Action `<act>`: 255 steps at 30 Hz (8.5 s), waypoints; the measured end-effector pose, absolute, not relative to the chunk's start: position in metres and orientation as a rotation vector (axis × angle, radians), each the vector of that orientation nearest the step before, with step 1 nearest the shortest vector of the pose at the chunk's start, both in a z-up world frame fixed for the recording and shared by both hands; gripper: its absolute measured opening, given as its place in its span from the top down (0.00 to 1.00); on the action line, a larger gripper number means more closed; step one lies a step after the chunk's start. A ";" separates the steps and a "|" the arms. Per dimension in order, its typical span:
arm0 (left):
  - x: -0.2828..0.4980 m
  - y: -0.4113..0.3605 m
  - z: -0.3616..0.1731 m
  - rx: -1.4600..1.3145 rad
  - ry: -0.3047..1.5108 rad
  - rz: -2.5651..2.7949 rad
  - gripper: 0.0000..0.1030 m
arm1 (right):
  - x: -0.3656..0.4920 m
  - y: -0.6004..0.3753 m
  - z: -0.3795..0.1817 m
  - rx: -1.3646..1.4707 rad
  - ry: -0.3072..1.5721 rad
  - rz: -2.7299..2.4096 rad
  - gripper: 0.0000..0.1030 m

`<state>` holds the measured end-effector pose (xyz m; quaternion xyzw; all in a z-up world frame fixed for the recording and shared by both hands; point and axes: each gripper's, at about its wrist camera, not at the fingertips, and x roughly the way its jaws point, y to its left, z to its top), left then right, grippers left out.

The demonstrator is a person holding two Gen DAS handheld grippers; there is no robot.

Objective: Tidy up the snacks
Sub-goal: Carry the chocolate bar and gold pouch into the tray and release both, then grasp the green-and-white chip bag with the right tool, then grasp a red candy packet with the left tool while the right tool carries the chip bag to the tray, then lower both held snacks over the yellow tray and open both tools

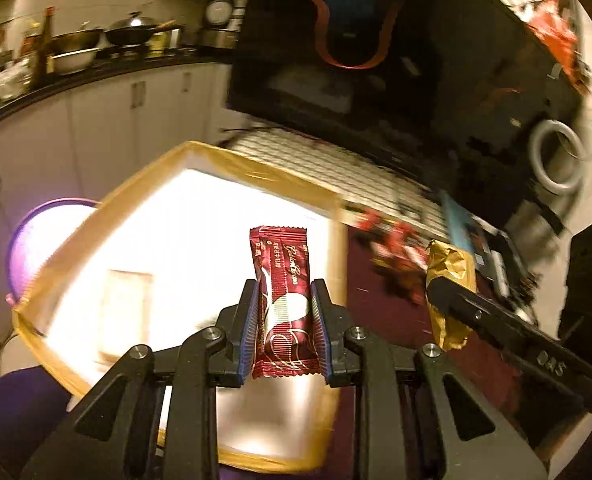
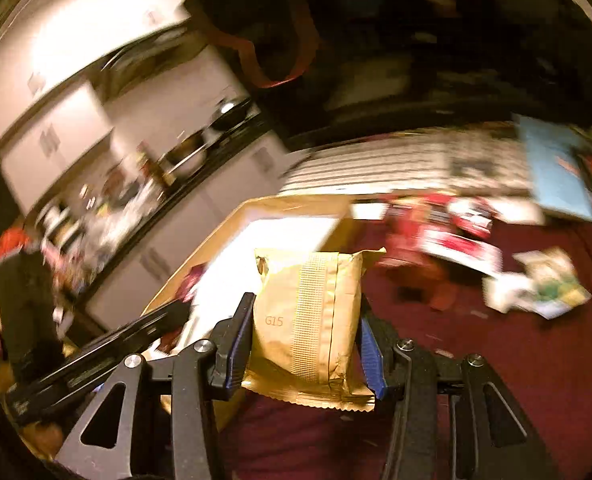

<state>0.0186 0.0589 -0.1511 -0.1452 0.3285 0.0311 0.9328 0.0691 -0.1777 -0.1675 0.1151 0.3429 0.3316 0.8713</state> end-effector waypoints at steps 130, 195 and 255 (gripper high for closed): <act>0.157 -0.062 -0.201 -0.465 0.968 -0.166 0.38 | 0.130 -0.334 -0.225 0.420 0.773 0.212 0.78; 0.019 0.145 -0.196 -0.672 0.684 0.129 0.80 | 0.107 -0.040 -0.185 0.065 0.792 0.722 0.78; 0.038 0.150 -0.199 -0.614 0.669 0.190 0.75 | 0.119 -0.020 -0.203 -0.038 0.804 0.657 0.74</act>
